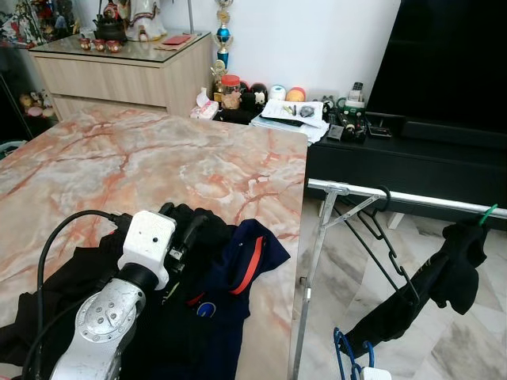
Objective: Hang hanger
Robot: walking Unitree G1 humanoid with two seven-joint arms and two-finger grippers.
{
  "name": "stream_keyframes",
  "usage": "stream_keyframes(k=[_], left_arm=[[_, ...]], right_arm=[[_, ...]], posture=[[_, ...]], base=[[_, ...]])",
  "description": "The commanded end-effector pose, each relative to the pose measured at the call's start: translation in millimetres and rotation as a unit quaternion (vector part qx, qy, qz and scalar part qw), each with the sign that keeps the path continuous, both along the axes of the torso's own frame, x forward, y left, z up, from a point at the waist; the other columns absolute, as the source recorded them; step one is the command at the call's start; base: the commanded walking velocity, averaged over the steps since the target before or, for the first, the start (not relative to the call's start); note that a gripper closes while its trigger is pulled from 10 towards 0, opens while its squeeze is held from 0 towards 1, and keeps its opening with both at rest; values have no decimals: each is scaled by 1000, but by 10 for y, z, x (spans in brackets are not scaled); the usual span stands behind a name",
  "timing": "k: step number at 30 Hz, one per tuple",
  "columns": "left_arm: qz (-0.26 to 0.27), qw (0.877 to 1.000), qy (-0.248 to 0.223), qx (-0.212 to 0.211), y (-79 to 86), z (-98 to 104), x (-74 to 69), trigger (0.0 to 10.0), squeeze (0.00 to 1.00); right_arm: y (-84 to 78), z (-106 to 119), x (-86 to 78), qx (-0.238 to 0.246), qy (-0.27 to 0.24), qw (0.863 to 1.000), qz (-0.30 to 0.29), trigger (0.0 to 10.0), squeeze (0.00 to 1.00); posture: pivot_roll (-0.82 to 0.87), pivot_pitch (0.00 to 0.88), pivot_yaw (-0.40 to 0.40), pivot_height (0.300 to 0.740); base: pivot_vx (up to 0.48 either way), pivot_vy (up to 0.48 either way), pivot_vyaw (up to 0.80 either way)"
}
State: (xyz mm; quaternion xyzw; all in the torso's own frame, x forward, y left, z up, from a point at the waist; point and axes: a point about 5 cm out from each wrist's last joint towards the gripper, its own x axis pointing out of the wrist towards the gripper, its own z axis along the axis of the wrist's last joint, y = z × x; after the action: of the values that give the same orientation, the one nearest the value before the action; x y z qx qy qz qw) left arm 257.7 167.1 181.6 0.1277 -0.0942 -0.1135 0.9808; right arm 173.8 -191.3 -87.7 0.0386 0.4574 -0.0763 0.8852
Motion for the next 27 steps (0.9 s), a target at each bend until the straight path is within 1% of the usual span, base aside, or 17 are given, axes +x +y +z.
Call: stream_keyframes(k=[1,12,19,24,27], left_arm=[[1,1000,2,8,-16,-31,-3,10000,0],[5,1000,-3,8,-24,-49,-7,10000,0],[7,1000,-2,8,-22,-61,3,10000,0],[18,1000,13,13,38,-143,18,10000,0],[30,999,31,18,107,-237,30,10000,0]], right_arm=[[-36,2,-3,3,2,1000,-15,10000,0],[-37,3,0,5,2,1000,-19,10000,0],[-34,8,10,4,-1,1000,-16,10000,0],[-17,9,16,7,-4,1000,-19,10000,0],[-6,9,19,9,-5,1000,-22,10000,0]], posture=[[218,0,-42,740],[218,0,-44,740],[219,0,-43,740],[218,0,-36,740],[217,0,-32,740]], base=[[0,-480,0],[0,-480,-645],[0,-480,0],[0,-480,0],[0,-480,0]])
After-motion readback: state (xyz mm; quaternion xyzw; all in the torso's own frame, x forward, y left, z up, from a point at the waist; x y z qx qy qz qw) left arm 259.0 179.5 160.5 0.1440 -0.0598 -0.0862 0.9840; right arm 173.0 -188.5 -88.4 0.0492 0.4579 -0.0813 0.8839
